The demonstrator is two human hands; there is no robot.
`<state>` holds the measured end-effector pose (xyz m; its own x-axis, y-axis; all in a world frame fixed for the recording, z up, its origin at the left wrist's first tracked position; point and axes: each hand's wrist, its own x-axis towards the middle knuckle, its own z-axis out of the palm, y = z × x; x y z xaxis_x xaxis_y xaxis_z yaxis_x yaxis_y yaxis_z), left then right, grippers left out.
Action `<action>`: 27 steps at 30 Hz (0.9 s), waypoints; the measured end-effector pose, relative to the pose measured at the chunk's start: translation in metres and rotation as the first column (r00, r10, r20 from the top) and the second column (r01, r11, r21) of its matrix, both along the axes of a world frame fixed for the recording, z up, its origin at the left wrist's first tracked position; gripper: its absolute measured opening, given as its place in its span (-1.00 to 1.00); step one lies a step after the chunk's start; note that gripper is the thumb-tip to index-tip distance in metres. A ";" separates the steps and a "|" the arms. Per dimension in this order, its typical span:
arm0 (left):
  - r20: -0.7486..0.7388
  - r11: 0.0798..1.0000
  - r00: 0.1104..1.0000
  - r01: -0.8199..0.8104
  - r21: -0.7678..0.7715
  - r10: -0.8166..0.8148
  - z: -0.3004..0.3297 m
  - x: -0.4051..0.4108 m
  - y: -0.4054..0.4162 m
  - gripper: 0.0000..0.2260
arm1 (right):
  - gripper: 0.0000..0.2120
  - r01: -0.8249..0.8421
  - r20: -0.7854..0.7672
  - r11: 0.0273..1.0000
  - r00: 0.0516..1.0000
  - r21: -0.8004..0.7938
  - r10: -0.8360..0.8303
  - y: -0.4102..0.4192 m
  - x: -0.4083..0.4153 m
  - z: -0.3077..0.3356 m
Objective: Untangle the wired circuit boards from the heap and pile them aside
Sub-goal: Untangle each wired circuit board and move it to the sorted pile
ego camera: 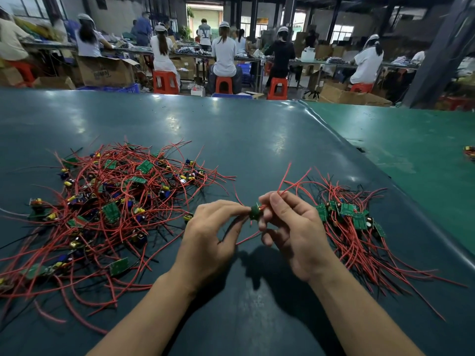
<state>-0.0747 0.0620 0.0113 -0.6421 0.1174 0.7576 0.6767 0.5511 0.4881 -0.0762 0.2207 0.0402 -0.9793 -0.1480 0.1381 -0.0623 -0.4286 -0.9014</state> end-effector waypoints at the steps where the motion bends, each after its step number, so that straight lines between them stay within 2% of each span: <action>1: -0.003 1.000 1.000 0.005 0.020 -0.004 0.001 0.000 0.000 -0.81 | -0.82 -0.022 0.017 1.000 1.000 -0.021 0.022 0.000 0.000 0.000; 5: 0.030 0.996 0.996 0.087 0.000 -0.087 0.001 0.001 0.002 -0.72 | -0.83 -0.084 0.027 0.994 0.996 -0.074 0.086 0.000 -0.001 -0.001; 7: -0.005 0.997 0.997 0.072 -0.015 -0.072 0.000 0.002 0.003 -0.73 | -0.88 -0.055 0.019 0.996 0.998 -0.073 0.057 -0.001 -0.002 -0.001; 9: -0.070 1.000 0.997 0.012 -0.002 -0.012 -0.001 0.001 0.002 -0.74 | -0.89 0.033 0.010 0.999 0.999 -0.011 -0.032 -0.002 -0.004 -0.004; 11: -0.118 0.999 0.992 -0.040 0.011 0.041 -0.002 -0.001 0.000 -0.75 | -0.91 0.117 -0.023 0.985 0.993 0.125 -0.115 -0.003 -0.006 -0.007; 15: -0.162 0.994 0.985 -0.077 -0.076 0.064 -0.002 -0.002 0.000 -0.76 | -0.90 0.083 -0.025 0.982 0.996 0.169 -0.080 -0.003 -0.005 -0.011; 20: -0.178 0.980 0.977 -0.145 -0.136 0.119 0.000 -0.002 -0.002 -0.81 | -0.80 0.176 -0.106 0.945 0.983 0.275 -0.152 -0.004 -0.006 -0.013; 22: -0.202 0.973 0.969 -0.177 -0.145 0.146 0.001 -0.002 -0.001 -0.85 | -0.77 0.253 -0.094 0.936 0.967 0.246 -0.236 -0.001 -0.008 -0.010; 24: -0.220 0.970 0.963 -0.189 -0.154 0.153 0.002 -0.002 -0.001 -0.87 | -0.75 0.330 -0.044 0.932 0.944 0.150 -0.327 0.006 -0.013 -0.007; 27: -0.227 0.973 0.964 -0.173 -0.154 0.135 0.004 -0.002 -0.001 -0.87 | -0.74 0.352 0.074 0.936 0.934 -0.024 -0.349 0.013 -0.018 -0.001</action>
<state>-0.0765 0.0610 0.0151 -0.4880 0.1699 0.8561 0.6552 0.7193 0.2307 -0.0938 0.2342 0.0394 -0.9752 0.2105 0.0687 -0.1542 -0.4233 -0.8928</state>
